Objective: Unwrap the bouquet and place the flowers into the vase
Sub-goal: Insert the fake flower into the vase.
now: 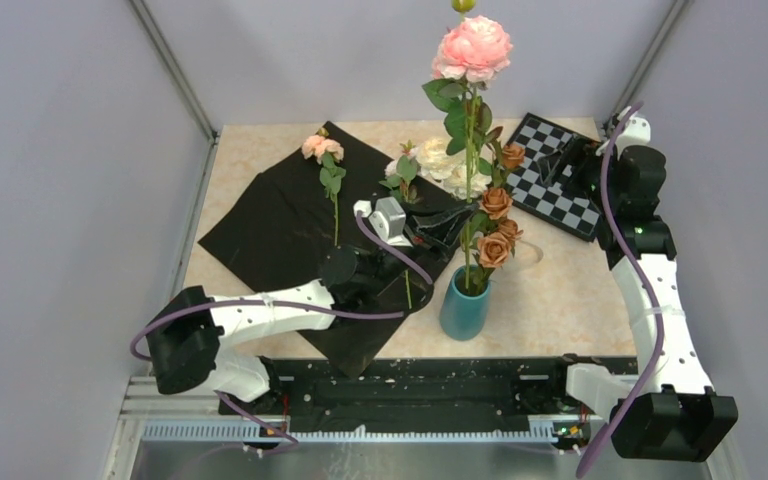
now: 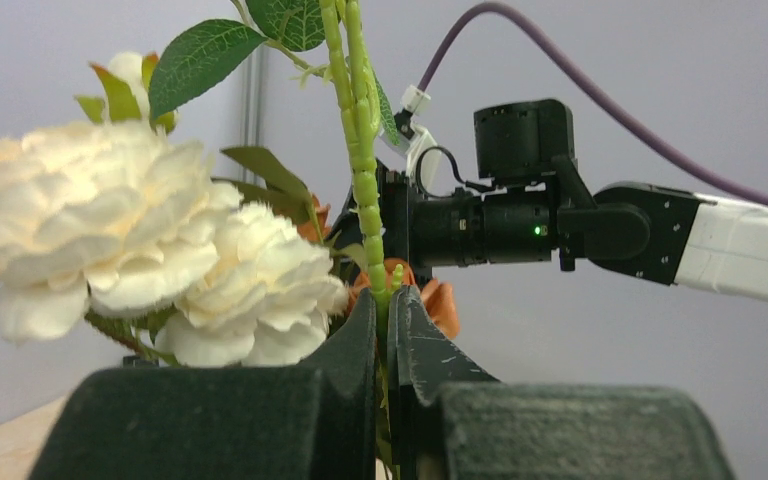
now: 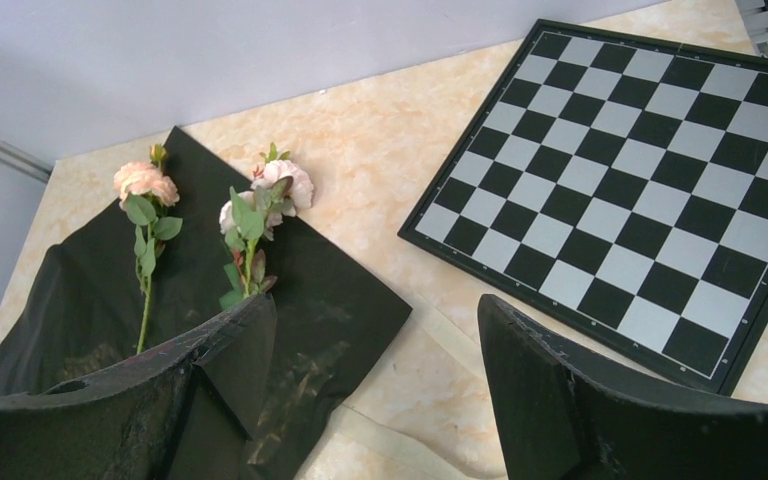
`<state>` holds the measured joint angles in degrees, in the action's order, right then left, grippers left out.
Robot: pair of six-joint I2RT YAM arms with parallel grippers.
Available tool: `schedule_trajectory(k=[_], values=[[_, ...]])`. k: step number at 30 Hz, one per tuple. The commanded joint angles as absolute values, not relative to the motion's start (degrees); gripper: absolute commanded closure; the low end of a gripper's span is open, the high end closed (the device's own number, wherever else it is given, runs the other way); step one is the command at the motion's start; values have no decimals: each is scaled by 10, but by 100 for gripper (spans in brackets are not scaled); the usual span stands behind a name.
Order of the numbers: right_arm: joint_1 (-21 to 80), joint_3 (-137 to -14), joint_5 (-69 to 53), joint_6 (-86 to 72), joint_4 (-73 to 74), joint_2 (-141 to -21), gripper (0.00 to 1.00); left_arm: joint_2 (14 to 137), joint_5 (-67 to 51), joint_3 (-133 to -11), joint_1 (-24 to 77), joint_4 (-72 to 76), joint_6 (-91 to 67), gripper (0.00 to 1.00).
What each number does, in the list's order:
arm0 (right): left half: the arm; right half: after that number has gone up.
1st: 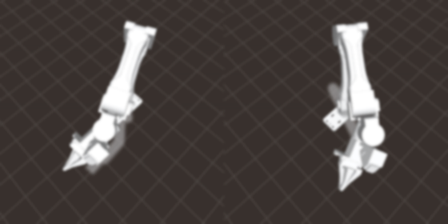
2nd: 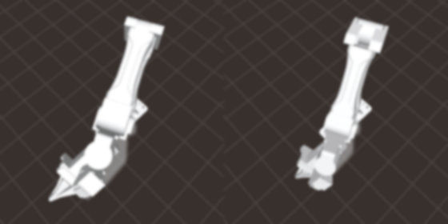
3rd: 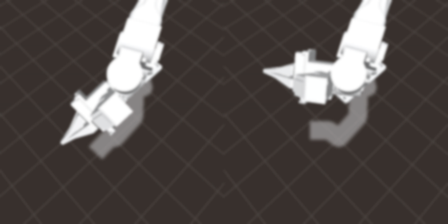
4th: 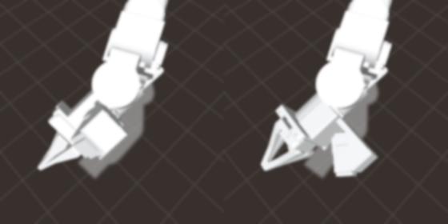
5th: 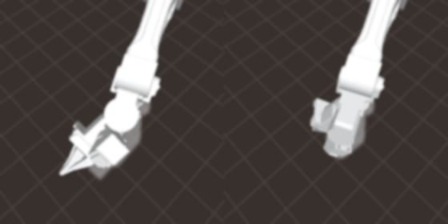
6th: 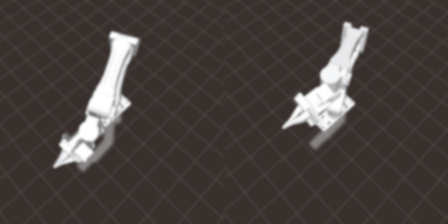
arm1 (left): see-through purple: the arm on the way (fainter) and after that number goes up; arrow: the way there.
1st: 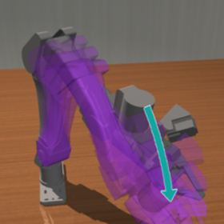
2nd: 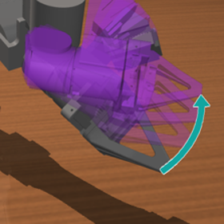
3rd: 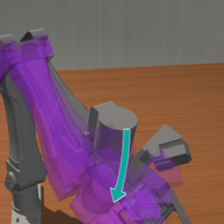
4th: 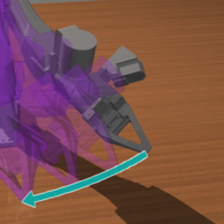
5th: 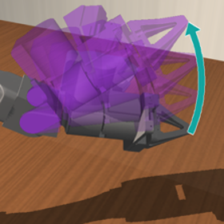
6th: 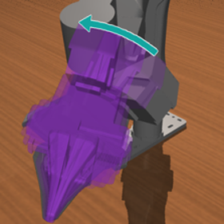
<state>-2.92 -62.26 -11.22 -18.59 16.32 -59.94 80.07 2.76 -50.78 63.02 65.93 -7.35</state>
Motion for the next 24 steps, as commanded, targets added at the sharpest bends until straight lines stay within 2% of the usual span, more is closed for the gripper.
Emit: schedule_trajectory(k=[1,24], values=[[-33,-625,-110,-180,149,-591,24,796,46,-485,639,704,-62,100],[-33,-629,-122,-194,153,-602,24,804,87,-369,667,724,-80,99]])
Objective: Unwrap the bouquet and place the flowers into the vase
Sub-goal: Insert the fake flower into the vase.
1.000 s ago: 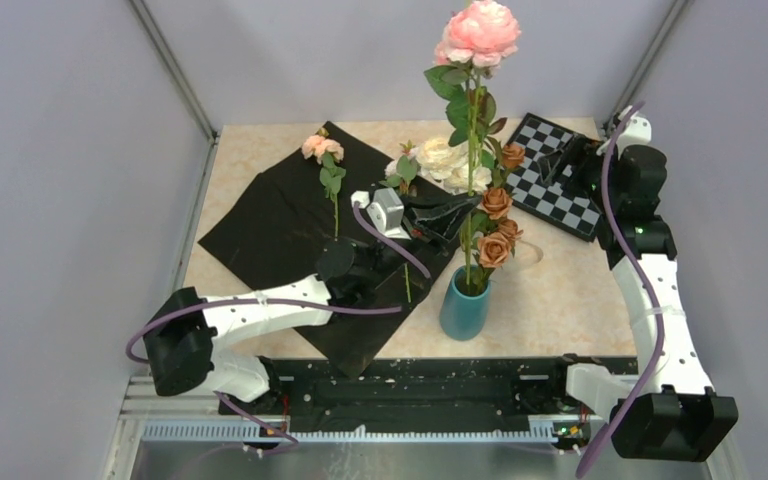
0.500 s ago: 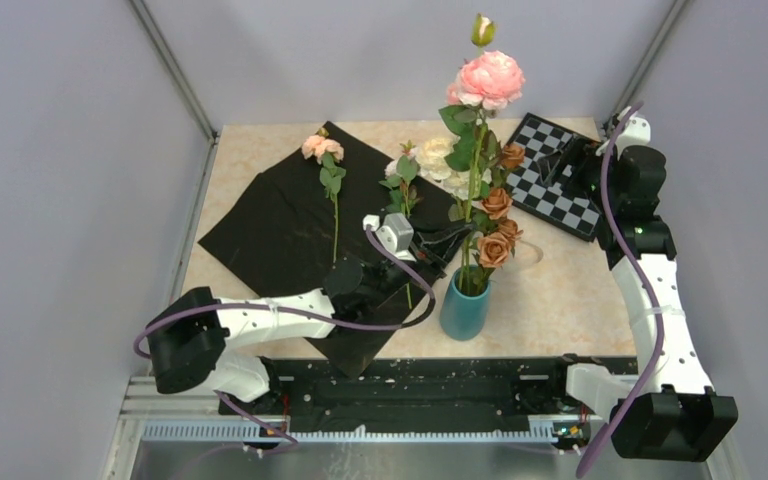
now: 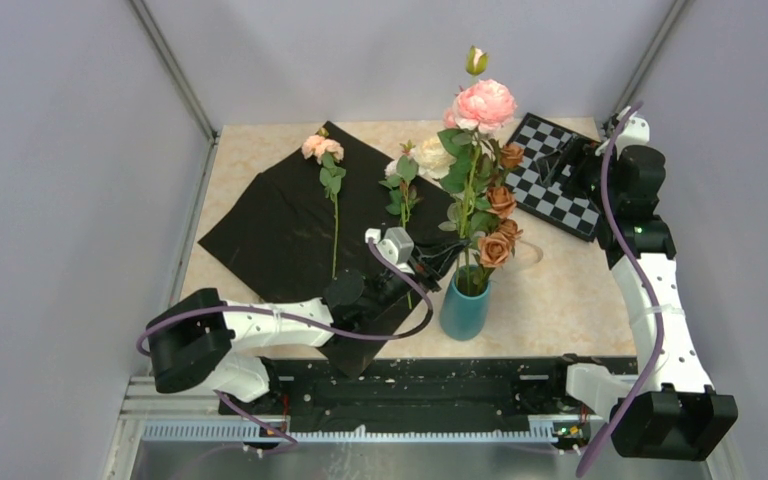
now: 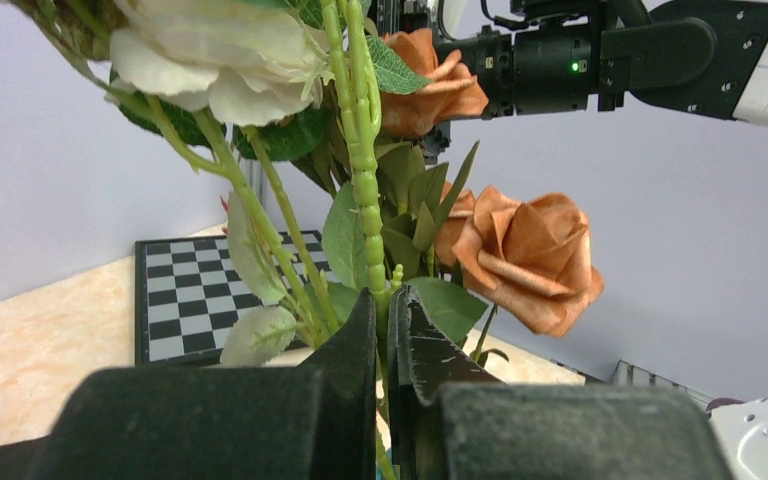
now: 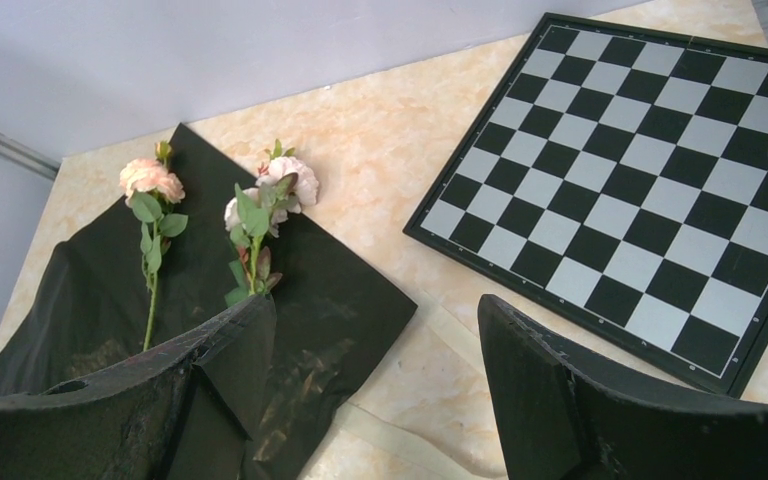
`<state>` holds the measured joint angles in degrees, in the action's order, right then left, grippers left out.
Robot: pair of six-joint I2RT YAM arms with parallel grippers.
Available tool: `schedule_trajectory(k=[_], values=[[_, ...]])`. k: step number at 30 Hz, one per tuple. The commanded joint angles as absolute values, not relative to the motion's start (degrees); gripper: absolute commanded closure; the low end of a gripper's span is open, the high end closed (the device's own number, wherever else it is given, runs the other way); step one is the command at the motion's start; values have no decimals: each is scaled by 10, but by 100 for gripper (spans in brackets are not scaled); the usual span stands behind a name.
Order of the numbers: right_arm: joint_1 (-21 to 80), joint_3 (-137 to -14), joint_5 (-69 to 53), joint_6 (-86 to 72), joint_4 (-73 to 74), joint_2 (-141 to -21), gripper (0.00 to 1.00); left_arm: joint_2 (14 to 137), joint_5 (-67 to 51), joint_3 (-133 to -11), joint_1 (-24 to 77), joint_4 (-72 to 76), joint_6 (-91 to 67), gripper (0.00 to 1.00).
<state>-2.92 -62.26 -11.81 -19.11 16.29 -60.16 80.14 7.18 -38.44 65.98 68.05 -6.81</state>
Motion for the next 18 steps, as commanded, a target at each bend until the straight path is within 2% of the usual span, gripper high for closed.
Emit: schedule_trajectory(k=[1,11,14,18], values=[[-33,-629,-123,-195,152,-602,24,807,89,-366,668,728,-82,98],[-33,-629,-128,-200,150,-604,24,806,91,-344,676,706,-86,94],[-33,-629,-129,-200,148,-603,24,794,84,-343,676,684,-92,86],[-33,-628,-131,-203,147,-604,24,772,59,-359,676,631,-93,71]])
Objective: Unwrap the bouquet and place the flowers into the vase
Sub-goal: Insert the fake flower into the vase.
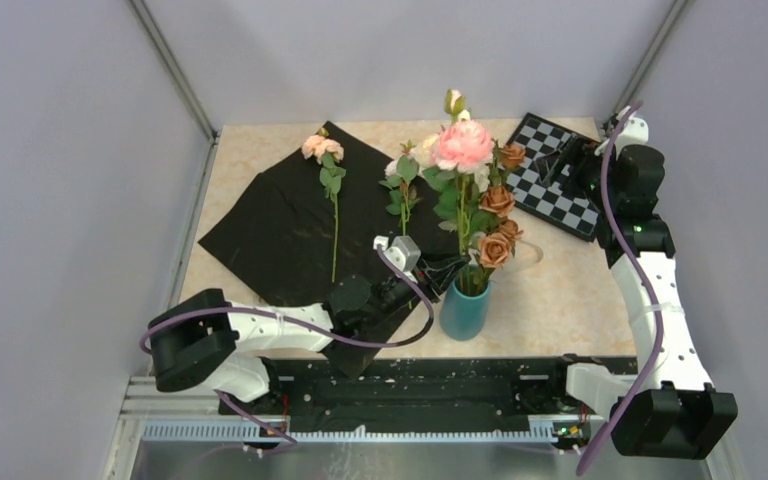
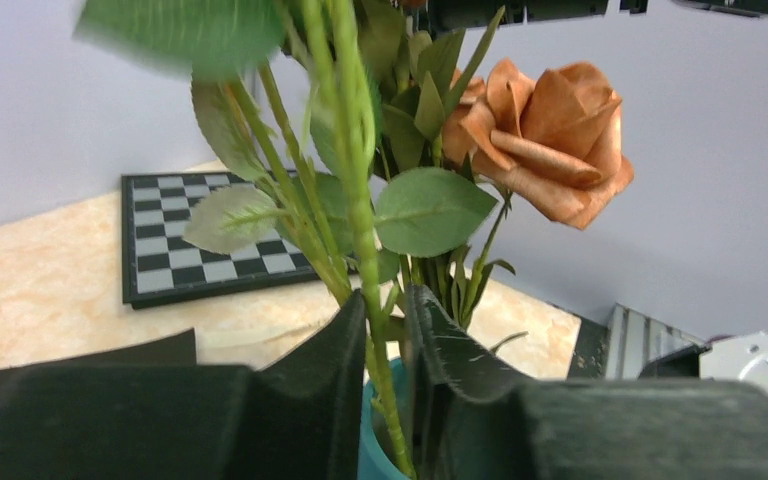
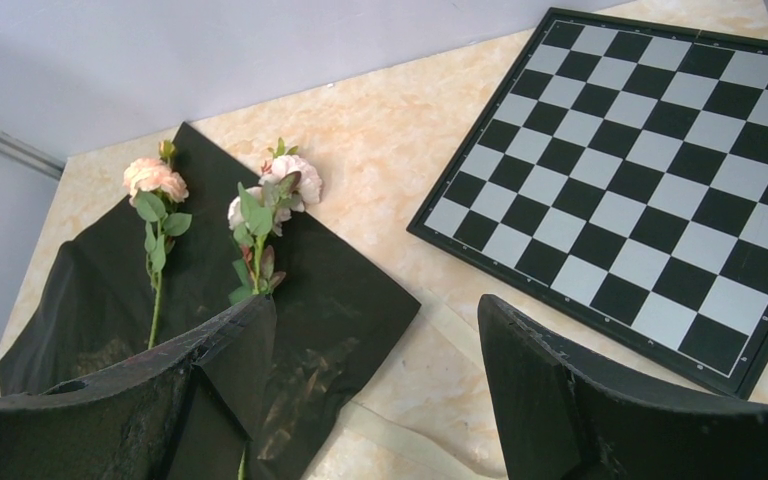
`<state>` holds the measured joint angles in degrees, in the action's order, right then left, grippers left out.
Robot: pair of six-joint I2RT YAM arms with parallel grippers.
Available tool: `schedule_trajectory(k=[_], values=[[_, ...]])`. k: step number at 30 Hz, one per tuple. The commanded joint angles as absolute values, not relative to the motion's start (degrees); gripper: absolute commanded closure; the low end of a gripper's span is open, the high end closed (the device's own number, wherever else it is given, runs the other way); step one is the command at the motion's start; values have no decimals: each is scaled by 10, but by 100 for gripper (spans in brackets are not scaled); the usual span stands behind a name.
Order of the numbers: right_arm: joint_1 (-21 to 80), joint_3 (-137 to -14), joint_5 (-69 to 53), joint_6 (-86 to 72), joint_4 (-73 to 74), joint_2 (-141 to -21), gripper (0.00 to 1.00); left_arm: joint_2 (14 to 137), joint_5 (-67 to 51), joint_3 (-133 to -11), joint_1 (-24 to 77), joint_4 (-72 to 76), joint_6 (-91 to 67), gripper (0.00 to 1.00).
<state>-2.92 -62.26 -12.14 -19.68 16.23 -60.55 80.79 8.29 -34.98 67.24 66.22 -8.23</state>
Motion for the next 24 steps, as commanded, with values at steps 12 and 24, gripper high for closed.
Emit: schedule_trajectory(k=[12,24], values=[[-33,-626,-133,-204,144,-604,24,715,95,-404,676,497,-126,57],[-33,-625,-134,-203,142,-605,24,677,159,-426,674,431,-156,54]])
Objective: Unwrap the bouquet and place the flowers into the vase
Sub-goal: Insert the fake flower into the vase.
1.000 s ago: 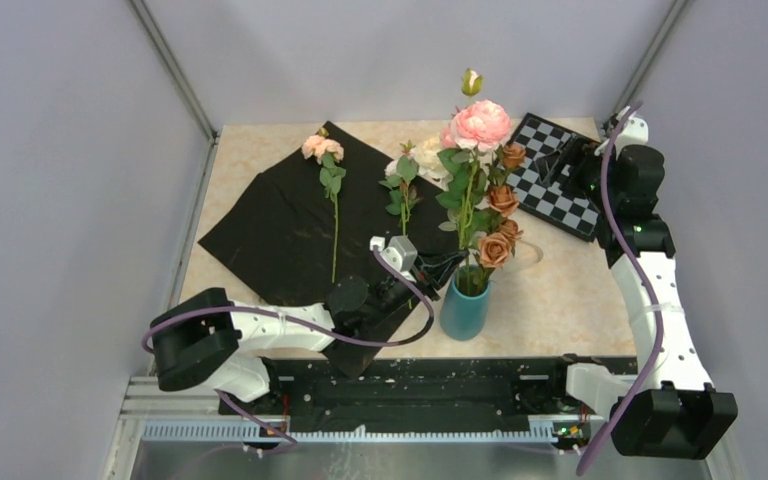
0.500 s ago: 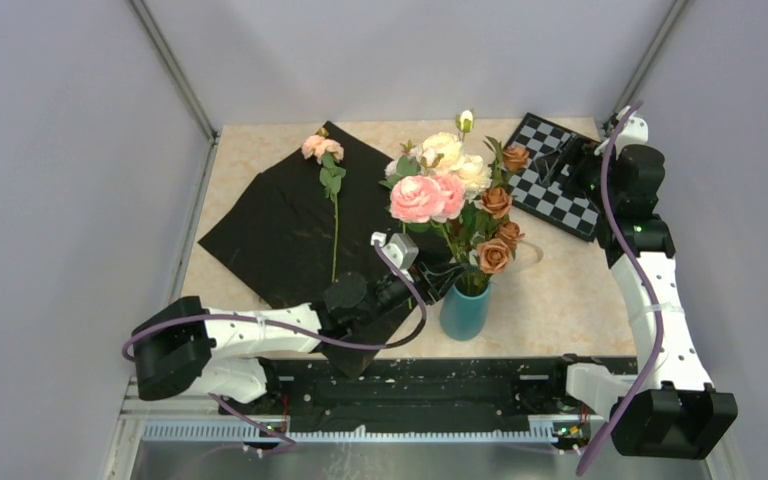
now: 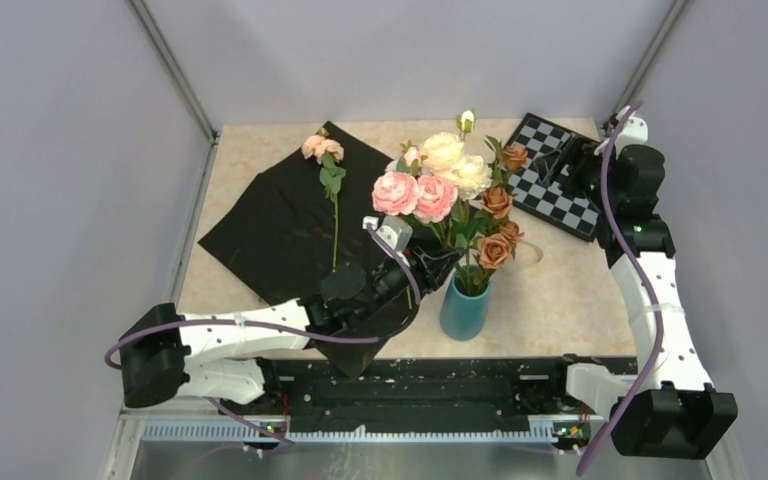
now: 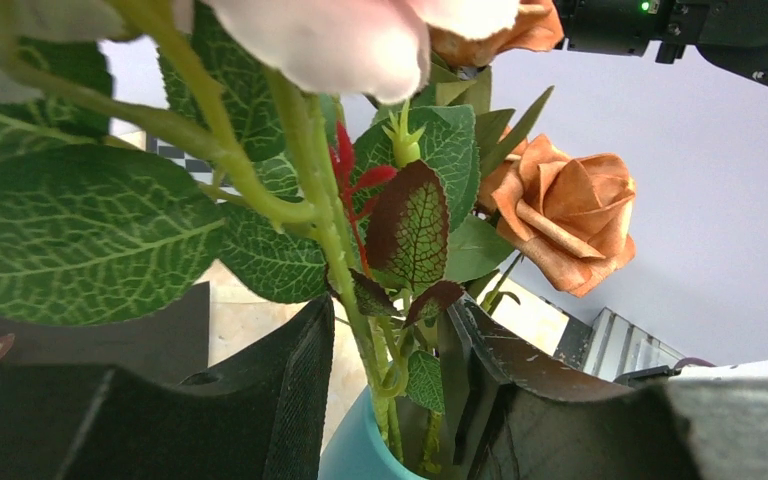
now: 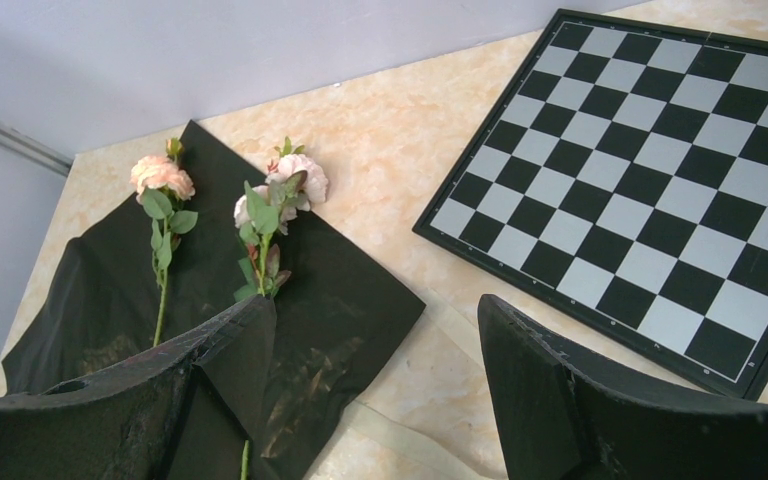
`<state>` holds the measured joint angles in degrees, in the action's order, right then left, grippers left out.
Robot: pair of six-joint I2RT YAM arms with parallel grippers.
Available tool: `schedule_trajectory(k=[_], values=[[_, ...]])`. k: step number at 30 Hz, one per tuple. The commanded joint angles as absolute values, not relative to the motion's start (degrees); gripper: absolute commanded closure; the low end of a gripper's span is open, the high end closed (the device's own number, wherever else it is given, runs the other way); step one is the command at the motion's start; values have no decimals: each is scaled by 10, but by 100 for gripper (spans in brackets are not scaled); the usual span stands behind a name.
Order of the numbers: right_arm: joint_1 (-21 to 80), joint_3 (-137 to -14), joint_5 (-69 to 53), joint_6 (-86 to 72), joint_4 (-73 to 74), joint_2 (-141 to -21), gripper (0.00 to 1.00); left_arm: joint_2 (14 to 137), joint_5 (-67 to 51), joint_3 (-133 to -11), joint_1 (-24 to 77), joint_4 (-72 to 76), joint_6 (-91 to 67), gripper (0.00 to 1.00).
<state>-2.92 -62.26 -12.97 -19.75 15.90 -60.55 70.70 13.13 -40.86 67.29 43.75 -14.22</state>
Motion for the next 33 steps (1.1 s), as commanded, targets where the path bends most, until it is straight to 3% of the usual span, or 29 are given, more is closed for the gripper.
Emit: schedule_trajectory(k=[1,6,15,25,33], values=[[-33,-623,-134,-203,142,-604,24,674,154,-426,673,430,-154,54],[-33,-624,-136,-205,140,-607,25,661,108,-426,669,430,-144,54],[-33,-625,-138,-208,140,-608,26,672,93,-439,650,411,-164,69],[-33,-627,-142,-207,142,-606,27,693,54,-435,644,406,-178,96],[-33,-620,-142,-207,140,-604,27,700,33,-413,644,403,-192,100]])
